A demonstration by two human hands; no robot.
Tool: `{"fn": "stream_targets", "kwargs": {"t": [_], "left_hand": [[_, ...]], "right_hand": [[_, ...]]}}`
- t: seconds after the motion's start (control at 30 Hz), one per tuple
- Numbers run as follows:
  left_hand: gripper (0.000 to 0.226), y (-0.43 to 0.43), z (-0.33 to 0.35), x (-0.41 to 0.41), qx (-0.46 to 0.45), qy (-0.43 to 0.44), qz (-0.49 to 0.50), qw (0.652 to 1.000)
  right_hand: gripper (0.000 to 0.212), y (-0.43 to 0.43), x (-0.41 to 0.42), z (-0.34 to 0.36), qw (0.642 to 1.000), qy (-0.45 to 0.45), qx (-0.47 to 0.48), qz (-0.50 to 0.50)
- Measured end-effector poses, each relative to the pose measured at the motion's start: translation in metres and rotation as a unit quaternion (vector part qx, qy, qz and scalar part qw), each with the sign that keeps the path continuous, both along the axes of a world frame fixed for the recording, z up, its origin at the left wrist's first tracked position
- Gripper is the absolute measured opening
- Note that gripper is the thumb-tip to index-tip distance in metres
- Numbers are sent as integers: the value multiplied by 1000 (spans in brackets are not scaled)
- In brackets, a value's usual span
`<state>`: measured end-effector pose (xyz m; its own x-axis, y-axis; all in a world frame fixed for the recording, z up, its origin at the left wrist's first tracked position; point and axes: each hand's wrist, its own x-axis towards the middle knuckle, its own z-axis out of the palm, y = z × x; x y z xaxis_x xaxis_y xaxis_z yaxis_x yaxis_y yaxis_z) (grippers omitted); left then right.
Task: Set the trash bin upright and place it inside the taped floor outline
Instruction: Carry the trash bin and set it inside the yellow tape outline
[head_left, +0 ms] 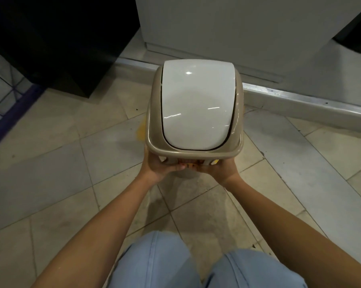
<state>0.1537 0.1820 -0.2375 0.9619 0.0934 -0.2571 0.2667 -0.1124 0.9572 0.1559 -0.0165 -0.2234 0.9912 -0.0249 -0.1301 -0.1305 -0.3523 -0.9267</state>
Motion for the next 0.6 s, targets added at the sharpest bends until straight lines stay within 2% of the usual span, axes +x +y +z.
{"fn": "stream_targets", "kwargs": {"t": [0.2,0.6], "left_hand": [[96,0,-3,16,-7,-6,1,1000],[84,-1,0,43,16,-21,3,1000]], "right_hand": [[91,2,11,1,1000,-15,-7,-2],[94,0,42,-4,1000,-5,0,-1]]}}
